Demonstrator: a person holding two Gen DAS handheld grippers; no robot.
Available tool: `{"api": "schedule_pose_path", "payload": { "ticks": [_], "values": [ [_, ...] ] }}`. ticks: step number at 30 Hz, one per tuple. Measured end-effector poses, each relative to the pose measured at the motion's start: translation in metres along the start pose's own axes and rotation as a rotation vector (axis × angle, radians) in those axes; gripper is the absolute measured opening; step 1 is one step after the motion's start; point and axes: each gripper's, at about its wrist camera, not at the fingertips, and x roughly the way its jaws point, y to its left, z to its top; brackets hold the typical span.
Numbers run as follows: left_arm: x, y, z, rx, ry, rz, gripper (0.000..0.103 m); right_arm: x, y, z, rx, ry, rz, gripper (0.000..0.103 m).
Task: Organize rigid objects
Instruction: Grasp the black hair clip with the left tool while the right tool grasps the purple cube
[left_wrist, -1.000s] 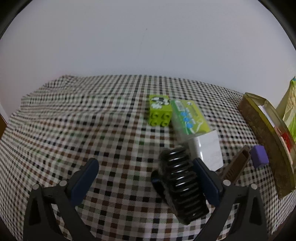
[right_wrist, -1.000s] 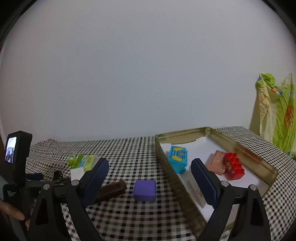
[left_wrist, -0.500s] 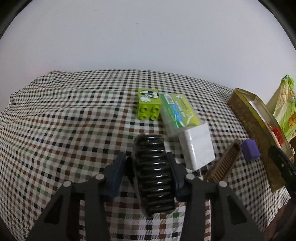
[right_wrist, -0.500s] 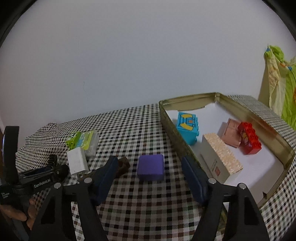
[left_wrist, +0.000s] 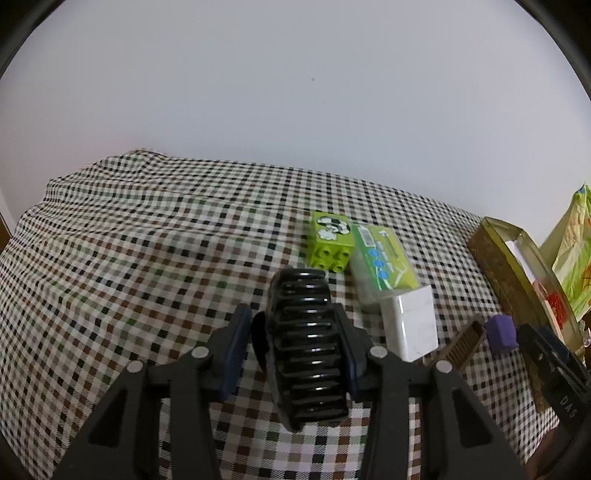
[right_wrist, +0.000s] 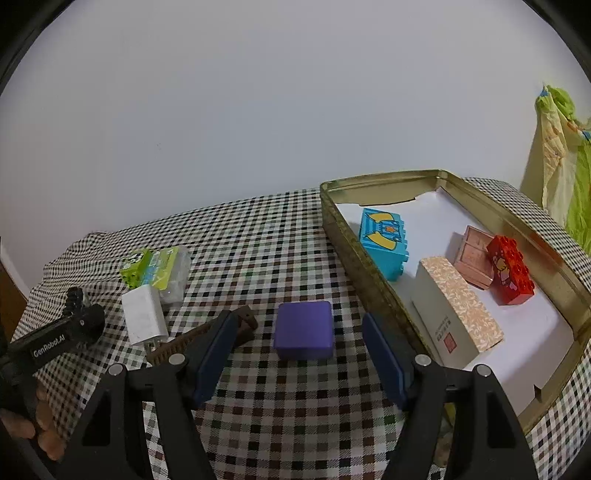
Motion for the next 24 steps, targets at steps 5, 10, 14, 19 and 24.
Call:
{"api": "schedule_pose_path", "payload": {
  "ticks": [5,10,14,19,24],
  "values": [
    [-0.004,-0.005,0.003,0.014,-0.025,0.013,0.043,-0.003,0.006,-0.001,-0.013,0.012,0.042,0.064],
    [-0.002,-0.007,0.004,0.006,-0.026,0.005,0.043,0.009,0.001,0.001,0.022,0.084,0.026,0.062],
    [-0.004,-0.006,0.005,0.005,-0.025,0.003,0.043,0.013,0.008,0.002,0.002,0.112,-0.052,0.062],
    [-0.006,-0.006,0.003,-0.004,-0.025,0.002,0.043,0.036,0.015,0.007,-0.028,0.208,-0.144,0.061],
    [-0.007,-0.009,0.002,-0.003,-0.024,0.002,0.043,0.052,0.005,0.003,-0.029,0.211,-0.12,0.046]
  ]
}}
